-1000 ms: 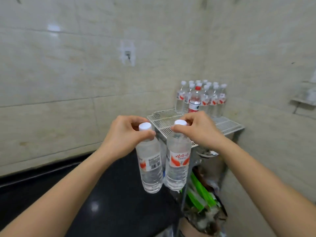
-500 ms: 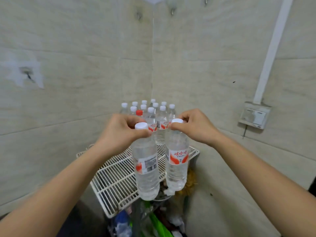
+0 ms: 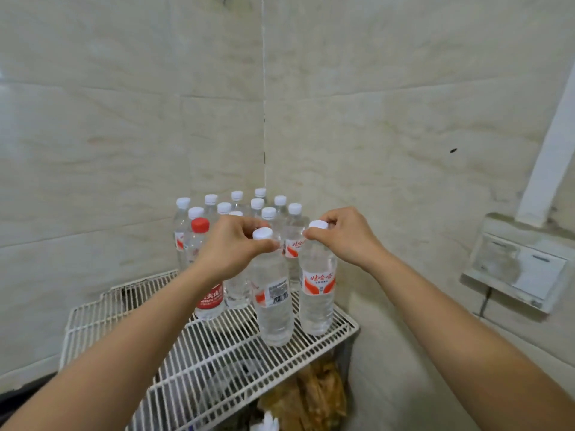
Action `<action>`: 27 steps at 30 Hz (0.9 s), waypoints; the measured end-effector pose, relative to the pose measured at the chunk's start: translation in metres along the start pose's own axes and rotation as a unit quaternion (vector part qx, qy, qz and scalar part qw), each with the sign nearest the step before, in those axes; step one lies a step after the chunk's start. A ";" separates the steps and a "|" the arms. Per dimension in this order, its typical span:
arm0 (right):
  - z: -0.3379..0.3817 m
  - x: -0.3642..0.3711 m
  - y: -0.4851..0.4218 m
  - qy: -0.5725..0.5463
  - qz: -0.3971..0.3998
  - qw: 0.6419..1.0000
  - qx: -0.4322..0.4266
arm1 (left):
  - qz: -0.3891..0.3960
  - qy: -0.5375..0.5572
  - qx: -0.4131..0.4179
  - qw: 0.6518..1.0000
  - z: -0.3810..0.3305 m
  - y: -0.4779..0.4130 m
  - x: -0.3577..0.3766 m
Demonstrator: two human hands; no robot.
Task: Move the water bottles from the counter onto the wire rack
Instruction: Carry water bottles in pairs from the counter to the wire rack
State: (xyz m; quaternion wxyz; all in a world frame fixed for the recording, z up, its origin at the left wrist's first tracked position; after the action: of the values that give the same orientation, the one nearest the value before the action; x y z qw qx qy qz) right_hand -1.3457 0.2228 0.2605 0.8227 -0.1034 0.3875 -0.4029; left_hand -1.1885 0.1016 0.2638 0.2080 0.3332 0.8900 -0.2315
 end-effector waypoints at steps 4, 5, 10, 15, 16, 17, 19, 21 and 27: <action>-0.036 0.009 -0.030 0.002 0.027 1.000 0.006 | -0.001 -0.013 -0.017 1.000 0.001 -0.029 0.027; -0.043 0.011 -0.036 0.005 0.031 0.999 0.007 | 0.001 -0.024 -0.024 0.999 0.001 -0.034 0.033; -0.065 0.018 -0.056 0.007 0.056 0.998 0.012 | -0.005 -0.043 -0.046 0.998 0.003 -0.061 0.047; -0.068 0.023 -0.072 -0.001 0.054 0.999 -0.008 | 0.012 -0.055 -0.041 0.998 0.000 -0.076 0.054; -0.069 0.025 -0.074 0.001 0.054 0.998 -0.011 | 0.012 -0.048 -0.036 0.998 -0.001 -0.078 0.055; -0.069 0.026 -0.076 0.004 0.057 0.998 -0.014 | 0.005 -0.055 -0.033 0.998 -0.001 -0.080 0.055; -0.069 0.030 -0.080 0.019 0.077 0.997 -0.021 | -0.014 -0.084 -0.022 0.996 0.000 -0.084 0.056; -0.068 0.032 -0.081 0.039 0.101 0.994 -0.025 | -0.042 -0.166 0.002 0.985 -0.006 -0.084 0.058; -0.071 0.032 -0.083 0.040 0.109 0.993 -0.029 | -0.076 -0.278 -0.001 0.958 -0.011 -0.091 0.066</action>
State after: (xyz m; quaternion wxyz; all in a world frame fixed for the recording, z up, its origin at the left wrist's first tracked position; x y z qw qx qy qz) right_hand -1.4334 0.1548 0.2346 0.8423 -0.0684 0.4404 -0.3031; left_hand -1.2993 0.0792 0.2634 0.4294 0.1871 0.8199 -0.3293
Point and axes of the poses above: each hand's wrist, its own y-axis away from the middle knuckle, its own x-axis out of the palm, z = x × y, the point moved 9 cm from there along -y, towards the middle knuckle, and after that the axes turned 9 degrees about -x, right-handed, at the moved point
